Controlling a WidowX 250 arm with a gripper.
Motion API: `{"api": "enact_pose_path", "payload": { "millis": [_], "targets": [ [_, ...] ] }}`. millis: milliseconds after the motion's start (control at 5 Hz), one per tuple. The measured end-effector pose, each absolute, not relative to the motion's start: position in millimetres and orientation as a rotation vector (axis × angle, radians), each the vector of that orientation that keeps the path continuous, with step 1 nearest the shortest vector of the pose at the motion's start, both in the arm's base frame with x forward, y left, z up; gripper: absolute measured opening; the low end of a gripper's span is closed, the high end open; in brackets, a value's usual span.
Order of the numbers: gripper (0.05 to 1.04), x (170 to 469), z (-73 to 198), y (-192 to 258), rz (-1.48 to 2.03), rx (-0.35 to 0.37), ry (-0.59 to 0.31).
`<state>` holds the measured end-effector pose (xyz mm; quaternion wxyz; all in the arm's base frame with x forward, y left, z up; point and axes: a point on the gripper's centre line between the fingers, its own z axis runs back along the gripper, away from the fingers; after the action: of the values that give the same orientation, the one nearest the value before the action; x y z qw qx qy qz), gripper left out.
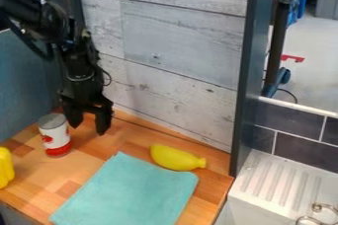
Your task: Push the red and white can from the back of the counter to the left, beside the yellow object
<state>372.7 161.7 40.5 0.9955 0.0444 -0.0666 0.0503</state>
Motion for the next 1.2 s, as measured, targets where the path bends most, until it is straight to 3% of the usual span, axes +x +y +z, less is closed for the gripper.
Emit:
{"api": "enact_pose_path", "payload": {
  "millis": [200,400,800,1200],
  "targets": [
    [1.007,341,32,166,0.122,0.081,-0.052],
    [1.007,318,29,182,0.181,0.059,-0.032],
    [1.005,323,30,181,0.147,0.038,-0.064],
    [1.003,324,67,172,0.123,0.030,-0.146]
  ]
}}
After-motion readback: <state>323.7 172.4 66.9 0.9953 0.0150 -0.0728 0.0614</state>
